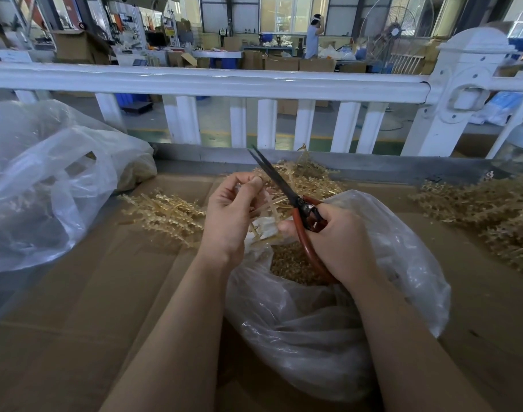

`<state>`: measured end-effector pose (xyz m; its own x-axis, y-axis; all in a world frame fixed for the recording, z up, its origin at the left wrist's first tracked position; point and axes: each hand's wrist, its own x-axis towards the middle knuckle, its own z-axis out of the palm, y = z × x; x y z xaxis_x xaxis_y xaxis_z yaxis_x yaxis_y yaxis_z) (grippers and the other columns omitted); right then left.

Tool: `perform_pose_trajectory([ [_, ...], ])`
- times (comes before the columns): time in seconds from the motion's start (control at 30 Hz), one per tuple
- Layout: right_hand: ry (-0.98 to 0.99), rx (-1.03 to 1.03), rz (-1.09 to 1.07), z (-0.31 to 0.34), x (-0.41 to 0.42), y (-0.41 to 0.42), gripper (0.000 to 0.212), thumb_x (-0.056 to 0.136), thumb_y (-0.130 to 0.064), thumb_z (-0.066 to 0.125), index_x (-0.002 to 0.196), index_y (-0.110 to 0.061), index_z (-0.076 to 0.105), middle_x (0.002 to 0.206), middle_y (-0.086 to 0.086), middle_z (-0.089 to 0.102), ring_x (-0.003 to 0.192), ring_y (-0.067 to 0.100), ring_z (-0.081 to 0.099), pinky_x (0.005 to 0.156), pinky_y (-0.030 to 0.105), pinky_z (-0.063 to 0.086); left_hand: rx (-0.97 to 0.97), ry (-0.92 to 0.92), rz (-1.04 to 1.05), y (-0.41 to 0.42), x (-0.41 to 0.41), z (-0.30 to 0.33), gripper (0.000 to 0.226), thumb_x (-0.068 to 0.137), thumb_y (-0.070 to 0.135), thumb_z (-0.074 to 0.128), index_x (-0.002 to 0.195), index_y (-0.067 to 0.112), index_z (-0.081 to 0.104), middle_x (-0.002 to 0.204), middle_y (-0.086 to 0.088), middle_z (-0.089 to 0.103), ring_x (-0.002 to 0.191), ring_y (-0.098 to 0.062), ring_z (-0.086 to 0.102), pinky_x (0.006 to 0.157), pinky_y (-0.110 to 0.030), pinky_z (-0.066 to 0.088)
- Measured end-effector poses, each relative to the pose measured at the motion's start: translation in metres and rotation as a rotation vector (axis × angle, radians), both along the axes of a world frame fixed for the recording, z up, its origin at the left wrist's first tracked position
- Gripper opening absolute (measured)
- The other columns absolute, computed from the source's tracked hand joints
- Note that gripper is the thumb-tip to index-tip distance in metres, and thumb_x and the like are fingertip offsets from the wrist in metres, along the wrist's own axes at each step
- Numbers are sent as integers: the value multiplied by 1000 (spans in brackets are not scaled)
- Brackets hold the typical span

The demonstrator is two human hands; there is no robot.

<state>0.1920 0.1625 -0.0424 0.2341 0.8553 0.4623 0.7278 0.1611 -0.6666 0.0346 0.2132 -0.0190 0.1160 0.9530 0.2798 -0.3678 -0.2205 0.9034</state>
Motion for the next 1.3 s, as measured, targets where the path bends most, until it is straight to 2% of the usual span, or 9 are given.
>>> perform_pose_trajectory([
  [0.07, 130, -10, 26, 2, 0, 0, 52, 66, -76, 71, 77, -26, 71, 65, -10, 69, 64, 6, 66, 57, 22, 53, -29, -11, 17, 1, -1, 0, 13, 97, 7, 57, 85, 10, 61, 70, -1, 58, 56, -7, 53, 53, -18, 47],
  [0.2, 290, -15, 79, 9, -2, -3, 56, 60, -78, 67, 71, -24, 71, 57, -15, 65, 54, 0, 61, 50, 12, 45, -40, 9, 29, 0, -1, -1, 11, 96, 9, 59, 86, 10, 63, 68, 0, 62, 55, -7, 54, 52, -18, 45],
  [0.5, 472, -84, 94, 9, 4, 0, 15, 85, -30, 79, 79, -17, 74, 66, -1, 74, 67, 17, 72, 68, 27, 60, -34, 22, -33, 0, -1, -2, 21, 96, 12, 61, 77, 6, 66, 66, -1, 64, 53, -7, 49, 55, -19, 46],
  [0.6, 491, -64, 104, 12, 3, -2, 31, 80, -42, 80, 77, -12, 74, 63, -1, 72, 67, 17, 72, 64, 17, 56, -35, 21, -41, 1, -1, -2, 21, 96, 12, 61, 78, 3, 66, 63, 0, 63, 53, -7, 49, 54, -19, 46],
  [0.67, 495, -62, 98, 13, 2, -3, 45, 71, -55, 79, 75, -10, 73, 58, -1, 68, 58, 14, 67, 62, 22, 56, -29, 20, -28, 1, 0, -3, 20, 96, 12, 61, 78, 3, 66, 65, -3, 64, 54, -8, 50, 55, -20, 47],
  [0.83, 524, -92, 68, 8, 3, 3, 22, 84, -31, 81, 72, -14, 73, 49, -5, 59, 49, 9, 56, 64, 32, 52, -8, 42, 2, 1, 1, -4, 16, 96, 11, 62, 82, 5, 66, 71, -5, 66, 57, -10, 54, 58, -21, 50],
  [1.0, 488, -82, 70, 6, 4, 5, 17, 86, -29, 78, 74, -18, 74, 48, -8, 60, 46, 1, 56, 53, 14, 48, -7, 44, -5, 1, 1, -3, 17, 96, 10, 61, 79, 6, 65, 69, -5, 66, 55, -9, 54, 57, -22, 49],
  [1.17, 571, -97, 59, 7, 6, 4, 17, 85, -29, 78, 77, -14, 74, 50, -7, 59, 48, 5, 56, 62, 29, 50, -60, 7, -20, 0, 1, -1, 16, 96, 9, 60, 81, 12, 64, 68, -4, 68, 53, -12, 56, 54, -23, 48],
  [1.3, 565, -57, 63, 9, 5, 0, 30, 83, -37, 81, 71, -12, 71, 54, -3, 63, 56, 14, 65, 61, 21, 53, -50, -13, 2, 0, 1, -1, 14, 98, 10, 57, 85, 13, 60, 68, -3, 68, 54, -11, 57, 54, -22, 48],
])
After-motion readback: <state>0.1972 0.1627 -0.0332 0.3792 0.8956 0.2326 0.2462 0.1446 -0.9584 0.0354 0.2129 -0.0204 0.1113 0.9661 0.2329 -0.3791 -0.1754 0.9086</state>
